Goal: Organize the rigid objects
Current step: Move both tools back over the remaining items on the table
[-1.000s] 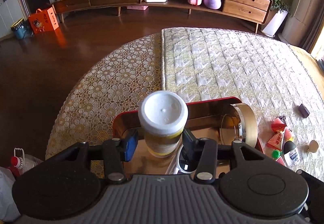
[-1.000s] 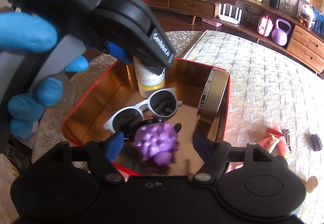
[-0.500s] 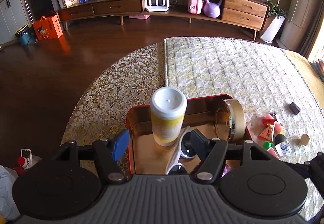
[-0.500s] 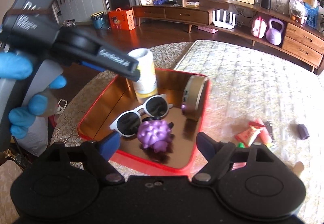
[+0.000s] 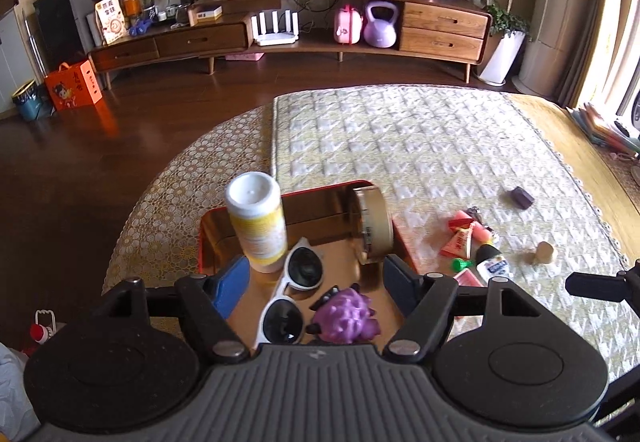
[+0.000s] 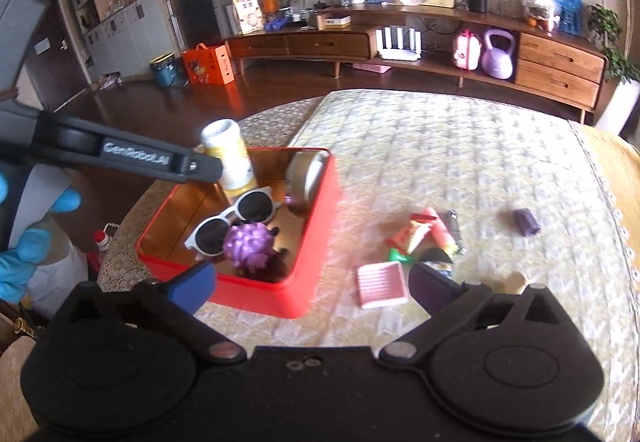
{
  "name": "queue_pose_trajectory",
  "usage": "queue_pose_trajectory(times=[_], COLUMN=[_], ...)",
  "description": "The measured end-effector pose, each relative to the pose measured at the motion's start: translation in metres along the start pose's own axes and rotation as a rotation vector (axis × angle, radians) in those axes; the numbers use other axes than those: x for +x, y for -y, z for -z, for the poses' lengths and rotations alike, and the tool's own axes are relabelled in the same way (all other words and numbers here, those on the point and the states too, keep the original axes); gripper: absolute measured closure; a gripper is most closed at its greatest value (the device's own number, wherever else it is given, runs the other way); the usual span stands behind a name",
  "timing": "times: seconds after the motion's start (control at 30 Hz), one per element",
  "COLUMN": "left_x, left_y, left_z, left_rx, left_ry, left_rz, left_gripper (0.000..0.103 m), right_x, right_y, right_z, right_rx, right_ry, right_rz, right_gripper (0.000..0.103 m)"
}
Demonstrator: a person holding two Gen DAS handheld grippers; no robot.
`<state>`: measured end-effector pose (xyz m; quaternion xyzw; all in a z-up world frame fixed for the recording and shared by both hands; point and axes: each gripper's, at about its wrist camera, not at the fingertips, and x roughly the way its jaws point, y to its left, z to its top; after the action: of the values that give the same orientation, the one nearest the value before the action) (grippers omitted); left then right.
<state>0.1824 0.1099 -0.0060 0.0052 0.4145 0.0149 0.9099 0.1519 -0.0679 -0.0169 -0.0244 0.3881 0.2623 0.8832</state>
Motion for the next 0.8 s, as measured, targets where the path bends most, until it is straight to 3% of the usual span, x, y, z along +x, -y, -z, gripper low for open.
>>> queue_pose_trajectory(times=[0.43,0.8], left_x=[-0.007,0.015], left_y=[0.057,0.113], left_z=[0.015,0.020], left_rx=[0.037,0.018], left_ry=[0.006,-0.031], left_rz=[0.076,0.129], left_gripper=[0.021,0.021], right_x=[-0.033,-0.039], right_y=[0.064,0.111], right_z=[0.027,0.046], right_rx=[0.099,0.080], right_ry=[0.002,-0.017], right_rz=[0.064,0.146], right_gripper=[0.000,0.000])
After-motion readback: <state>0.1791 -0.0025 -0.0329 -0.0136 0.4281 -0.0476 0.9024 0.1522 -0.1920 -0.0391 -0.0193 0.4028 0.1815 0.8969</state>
